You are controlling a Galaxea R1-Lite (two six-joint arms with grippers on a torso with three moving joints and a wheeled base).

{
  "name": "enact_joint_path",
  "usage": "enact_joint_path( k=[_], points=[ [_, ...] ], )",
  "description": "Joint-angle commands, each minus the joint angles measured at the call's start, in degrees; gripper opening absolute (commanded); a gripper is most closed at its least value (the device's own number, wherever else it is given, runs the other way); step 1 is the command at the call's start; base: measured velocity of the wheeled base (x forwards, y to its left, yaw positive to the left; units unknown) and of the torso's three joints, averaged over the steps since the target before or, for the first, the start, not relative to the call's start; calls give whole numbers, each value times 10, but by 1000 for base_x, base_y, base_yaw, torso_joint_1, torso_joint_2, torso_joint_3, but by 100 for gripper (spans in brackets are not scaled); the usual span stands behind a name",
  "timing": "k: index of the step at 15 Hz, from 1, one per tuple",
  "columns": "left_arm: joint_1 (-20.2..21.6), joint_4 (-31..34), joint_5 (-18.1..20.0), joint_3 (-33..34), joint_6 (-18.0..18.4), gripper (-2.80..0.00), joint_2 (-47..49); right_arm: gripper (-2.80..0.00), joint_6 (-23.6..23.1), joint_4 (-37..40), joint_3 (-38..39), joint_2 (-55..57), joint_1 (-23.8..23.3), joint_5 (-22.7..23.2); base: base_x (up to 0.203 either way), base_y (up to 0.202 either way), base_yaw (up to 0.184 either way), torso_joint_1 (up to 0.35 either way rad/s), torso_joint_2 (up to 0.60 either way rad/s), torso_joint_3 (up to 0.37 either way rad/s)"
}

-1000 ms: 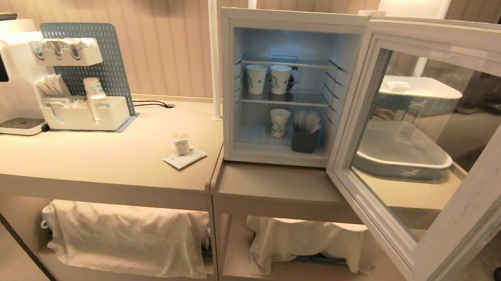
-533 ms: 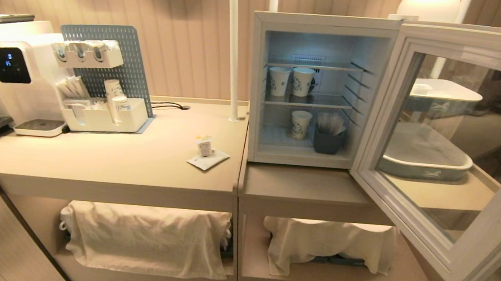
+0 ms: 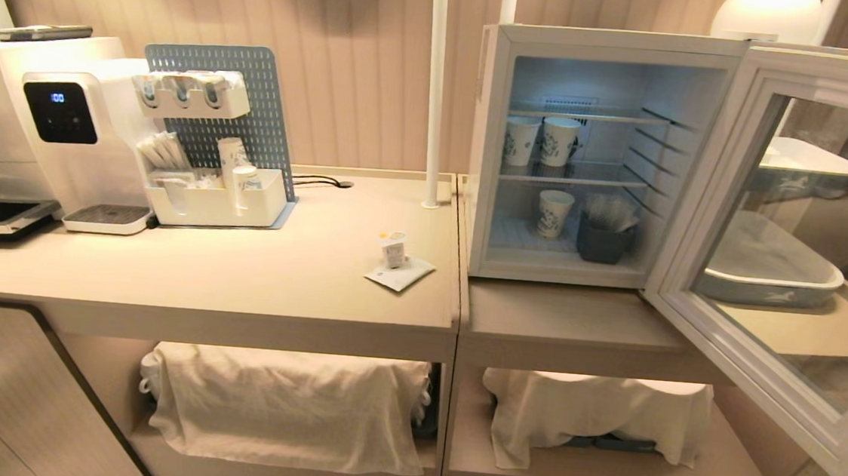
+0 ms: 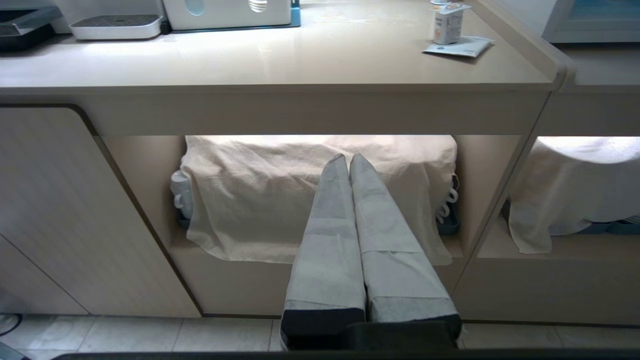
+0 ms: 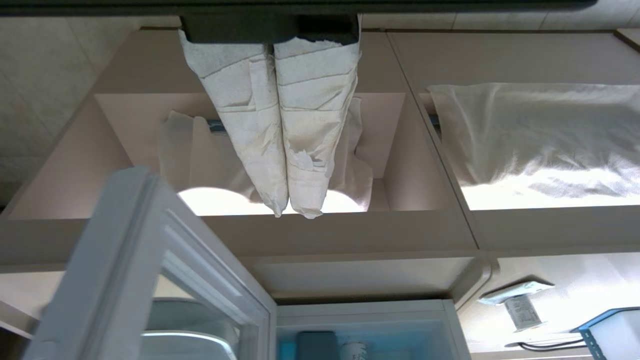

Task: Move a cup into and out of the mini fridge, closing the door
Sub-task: Put the yoghurt in the freezer

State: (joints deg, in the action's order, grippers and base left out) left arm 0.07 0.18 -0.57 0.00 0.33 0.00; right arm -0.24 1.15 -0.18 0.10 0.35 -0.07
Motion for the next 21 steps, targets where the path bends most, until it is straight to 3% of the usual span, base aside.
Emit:
enact_joint_path(
  k=[1, 21],
  points=[
    [0, 0, 0, 1, 0, -280, 1, -280, 0, 0, 0, 1, 0, 1, 0, 183, -3, 5, 2, 1],
    [0, 1, 0, 0, 0, -280, 1, -280, 0, 0, 0, 1, 0, 0, 0, 179, 0, 3, 2, 2]
  ],
)
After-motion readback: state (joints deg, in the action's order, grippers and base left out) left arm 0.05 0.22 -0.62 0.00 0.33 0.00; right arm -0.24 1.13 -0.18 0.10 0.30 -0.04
